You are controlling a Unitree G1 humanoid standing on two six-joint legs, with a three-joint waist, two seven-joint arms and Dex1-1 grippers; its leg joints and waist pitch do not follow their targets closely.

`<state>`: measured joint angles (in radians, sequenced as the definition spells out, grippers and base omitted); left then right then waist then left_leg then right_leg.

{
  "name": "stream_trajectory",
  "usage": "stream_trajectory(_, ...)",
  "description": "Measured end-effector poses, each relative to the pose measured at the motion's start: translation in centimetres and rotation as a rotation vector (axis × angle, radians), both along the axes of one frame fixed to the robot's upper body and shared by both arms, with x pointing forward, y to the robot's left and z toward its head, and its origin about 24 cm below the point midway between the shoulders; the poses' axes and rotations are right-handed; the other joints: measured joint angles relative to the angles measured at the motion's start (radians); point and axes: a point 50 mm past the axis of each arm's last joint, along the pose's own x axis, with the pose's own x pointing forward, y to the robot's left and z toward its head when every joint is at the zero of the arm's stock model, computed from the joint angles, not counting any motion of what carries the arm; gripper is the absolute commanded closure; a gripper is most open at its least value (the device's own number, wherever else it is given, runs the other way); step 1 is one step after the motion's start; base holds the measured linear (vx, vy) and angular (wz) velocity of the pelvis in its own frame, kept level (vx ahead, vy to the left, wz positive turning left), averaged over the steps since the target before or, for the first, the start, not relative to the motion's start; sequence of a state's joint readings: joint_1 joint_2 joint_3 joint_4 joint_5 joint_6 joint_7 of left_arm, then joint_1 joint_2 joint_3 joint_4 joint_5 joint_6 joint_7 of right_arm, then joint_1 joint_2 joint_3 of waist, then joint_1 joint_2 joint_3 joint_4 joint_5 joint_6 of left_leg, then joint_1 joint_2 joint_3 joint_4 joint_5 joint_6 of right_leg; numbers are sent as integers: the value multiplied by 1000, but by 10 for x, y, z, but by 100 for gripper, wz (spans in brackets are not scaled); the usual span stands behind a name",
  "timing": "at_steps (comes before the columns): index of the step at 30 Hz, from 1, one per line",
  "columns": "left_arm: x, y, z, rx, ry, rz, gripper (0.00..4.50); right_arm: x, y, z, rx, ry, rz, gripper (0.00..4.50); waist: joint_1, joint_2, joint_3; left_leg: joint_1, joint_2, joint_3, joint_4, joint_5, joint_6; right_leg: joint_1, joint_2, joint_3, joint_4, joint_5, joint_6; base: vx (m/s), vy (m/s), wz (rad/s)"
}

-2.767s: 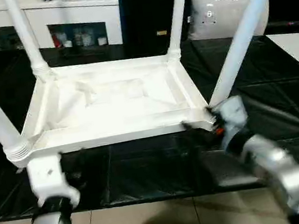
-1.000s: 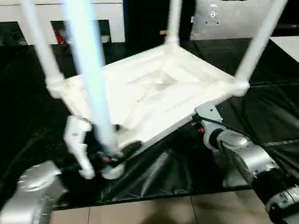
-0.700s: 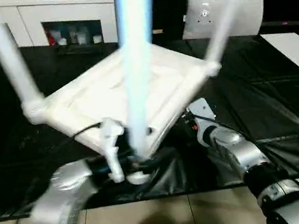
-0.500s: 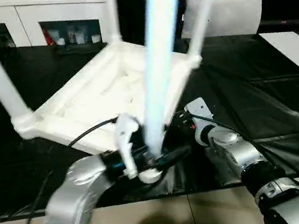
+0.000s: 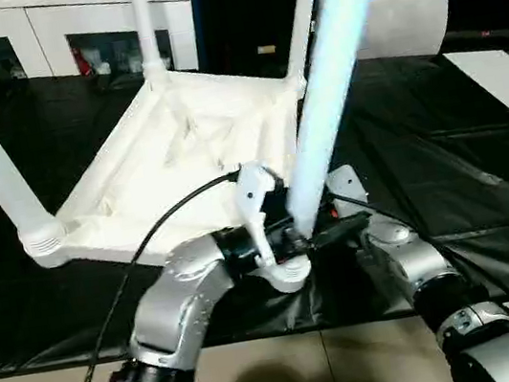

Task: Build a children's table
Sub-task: Rotate table base

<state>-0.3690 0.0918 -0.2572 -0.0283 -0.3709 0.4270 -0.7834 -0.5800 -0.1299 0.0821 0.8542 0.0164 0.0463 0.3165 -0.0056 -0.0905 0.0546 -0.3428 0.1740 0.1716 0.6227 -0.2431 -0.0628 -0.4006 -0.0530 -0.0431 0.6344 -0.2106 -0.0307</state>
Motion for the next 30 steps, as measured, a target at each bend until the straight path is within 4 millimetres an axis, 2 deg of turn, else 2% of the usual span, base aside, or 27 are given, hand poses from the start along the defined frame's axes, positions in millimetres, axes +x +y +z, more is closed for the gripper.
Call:
stream_trajectory(3,8,0,0,44,-28,10,6,0,-10,2,8,-7,-5,0,10,4,2,0,0,0,0,2,3,0,0,0,0,1,-2,0,0,0)
stream_trajectory(5,17,9,1,105,-61,8,6,-1,-18,8,16,-37,17,0,13,10,5,0,0,0,0,4,3,0,0,0,-1,2,-2,0,0,0)
stream_trajectory(10,33,53,7,305,-133,-112,6,-14,-51,21,7,-82,126,0,21,28,11,0,0,0,0,4,3,0,-1,0,0,3,-2,0,0,0)
stream_trajectory(14,40,71,1,457,-146,-222,32,-27,-59,27,-13,-90,237,0,19,33,11,0,0,0,-1,5,4,0,0,-1,0,3,-3,0,0,0)
stream_trajectory(18,47,95,-13,646,-124,-314,69,-45,-68,30,-4,-69,336,0,27,36,11,0,0,0,-2,5,4,0,-1,-1,-2,4,-3,0,0,0)
stream_trajectory(24,59,97,-19,781,-163,-404,112,-64,-63,43,42,-53,486,0,40,39,10,1,0,0,-2,5,4,1,-1,-1,-3,4,-3,0,0,0)
stream_trajectory(28,66,94,-20,790,-167,-427,136,-76,-56,44,90,-15,564,0,43,42,9,-1,-1,0,-2,5,4,1,-2,-1,-3,4,-3,0,0,0)
stream_trajectory(29,67,92,-20,787,-168,-435,136,-78,-55,45,107,-5,583,0,43,46,9,-1,-1,0,-1,5,4,2,-2,-2,-3,4,-4,0,0,0)
stream_trajectory(30,67,90,-21,780,-168,-451,158,-83,-54,46,118,7,609,0,43,50,9,-1,-1,0,-1,5,5,2,-2,-1,-4,4,-4,0,0,0)
